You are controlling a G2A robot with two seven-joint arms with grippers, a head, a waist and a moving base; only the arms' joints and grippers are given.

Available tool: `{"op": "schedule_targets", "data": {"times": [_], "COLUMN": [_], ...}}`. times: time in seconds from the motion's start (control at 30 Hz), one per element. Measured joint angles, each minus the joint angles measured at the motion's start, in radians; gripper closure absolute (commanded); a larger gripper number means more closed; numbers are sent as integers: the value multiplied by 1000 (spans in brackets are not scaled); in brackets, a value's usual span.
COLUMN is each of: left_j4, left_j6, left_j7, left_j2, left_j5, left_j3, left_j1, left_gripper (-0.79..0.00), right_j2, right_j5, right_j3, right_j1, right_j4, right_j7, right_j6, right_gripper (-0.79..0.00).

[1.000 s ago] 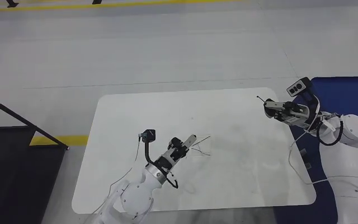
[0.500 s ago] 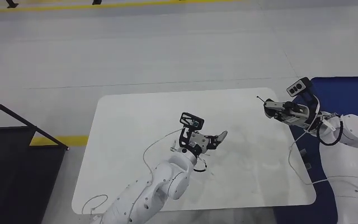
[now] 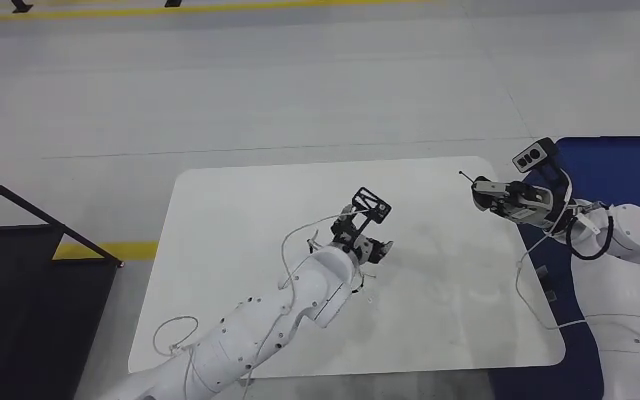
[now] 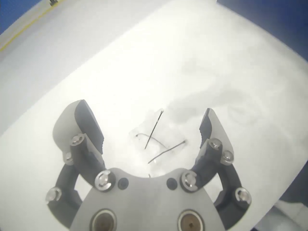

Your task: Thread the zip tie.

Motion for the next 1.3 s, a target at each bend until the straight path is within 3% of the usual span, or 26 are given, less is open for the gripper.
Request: {"op": "schedule_targets", "data": {"times": [0.1,0.3,0.37,0.4,0.43,0.53,0.6,0.7,0.8,0.93,1.03,1.17,1.3], "left_j4": [5,10,52,97,137,267,326,381,422,457,457,428,370], "left_j6": [-3,-8,-57,-103,-132,-173,-176,-187,-192,-181,-189,-202,-212], "left_j7": [-72,-39,-61,-69,-61,-30,-22,-20,-30,-46,-50,-66,-80], "left_j2": [-4,-4,-10,-20,-31,-79,-112,-144,-163,-180,-184,-175,-157], "left_j5": [-25,-21,-57,-89,-107,-128,-157,-192,-194,-172,-165,-145,-135], "left_j3": [1,3,10,16,24,72,95,106,117,125,119,94,49], "left_j1": [-7,-2,-2,-19,-37,-107,-144,-173,-179,-179,-172,-153,-118], "left_gripper": [-785,-785,-785,-603,-369,-286,-271,-219,-111,-114,-37,-117,-99], "right_j2": [0,0,0,0,0,0,0,0,0,0,0,0,0], "right_j5": [0,0,0,0,0,0,0,0,0,0,0,0,0], "right_j3": [0,0,0,0,0,0,0,0,0,0,0,0,0], "right_j1": [0,0,0,0,0,0,0,0,0,0,0,0,0], "right_j4": [0,0,0,0,0,0,0,0,0,0,0,0,0], "right_j7": [0,0,0,0,0,0,0,0,0,0,0,0,0], "right_j6": [0,0,0,0,0,0,0,0,0,0,0,0,0], "right_gripper": [0,0,0,0,0,0,0,0,0,0,0,0,0]}}
